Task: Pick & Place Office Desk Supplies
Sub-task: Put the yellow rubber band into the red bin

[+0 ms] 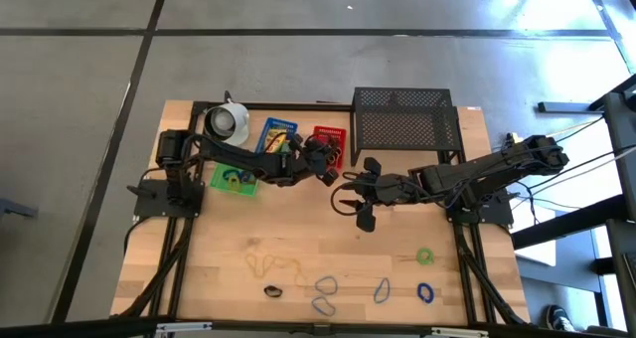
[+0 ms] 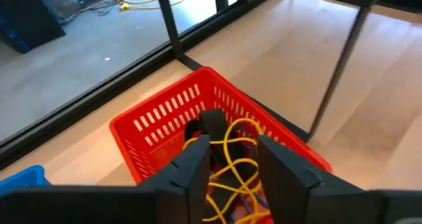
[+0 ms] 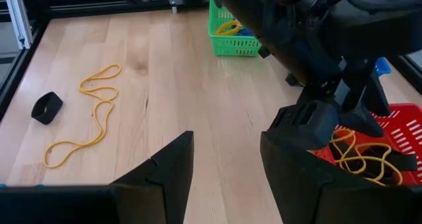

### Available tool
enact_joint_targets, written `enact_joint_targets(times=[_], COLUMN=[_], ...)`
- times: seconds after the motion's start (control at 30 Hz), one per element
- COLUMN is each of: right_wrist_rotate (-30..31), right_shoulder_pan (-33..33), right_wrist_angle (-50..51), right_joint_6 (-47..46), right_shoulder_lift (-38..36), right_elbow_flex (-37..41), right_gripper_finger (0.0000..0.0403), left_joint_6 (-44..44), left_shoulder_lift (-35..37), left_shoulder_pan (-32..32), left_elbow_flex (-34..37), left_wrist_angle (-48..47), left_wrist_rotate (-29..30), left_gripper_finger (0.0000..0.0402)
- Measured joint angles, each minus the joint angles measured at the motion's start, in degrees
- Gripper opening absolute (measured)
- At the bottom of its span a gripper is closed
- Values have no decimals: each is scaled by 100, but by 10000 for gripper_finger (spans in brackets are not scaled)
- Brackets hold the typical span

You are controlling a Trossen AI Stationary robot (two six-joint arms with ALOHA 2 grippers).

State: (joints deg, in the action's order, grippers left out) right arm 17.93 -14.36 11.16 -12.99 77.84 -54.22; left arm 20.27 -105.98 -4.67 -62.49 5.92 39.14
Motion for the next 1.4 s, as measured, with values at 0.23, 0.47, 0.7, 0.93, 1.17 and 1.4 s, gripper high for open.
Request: enact_joint_targets(times=[0.23,0.47,0.7,0.93,1.17,1.4], right_wrist_rotate=[0,0,0,1,2,2], right_shoulder_pan=[0,-1,0,-1,-1,-1], right_wrist_angle=[0,0,-1,-2,-2,-2], right_joint_6=[0,0,0,1,1,2], right_shoulder_lift=[0,0,0,0,0,0], right_elbow_flex=[0,0,0,0,0,0], right_gripper_finger=[177,177,177,178,178,178], left_joint_6=[-365,-356,235,1857,2853,3076], left_shoulder_lift=[530,957,984,982,982,780], left_shoulder_pan=[348,1144,2172,3190,4054,4651], left_elbow_flex=[1,-1,-1,-1,-1,45], left_wrist_angle=[-70,-590,-1936,-3526,-4440,-4443], left_wrist_rotate=[-868,-2315,-3235,-3300,-3447,-3301], left_gripper_finger=[144,145,146,145,144,143])
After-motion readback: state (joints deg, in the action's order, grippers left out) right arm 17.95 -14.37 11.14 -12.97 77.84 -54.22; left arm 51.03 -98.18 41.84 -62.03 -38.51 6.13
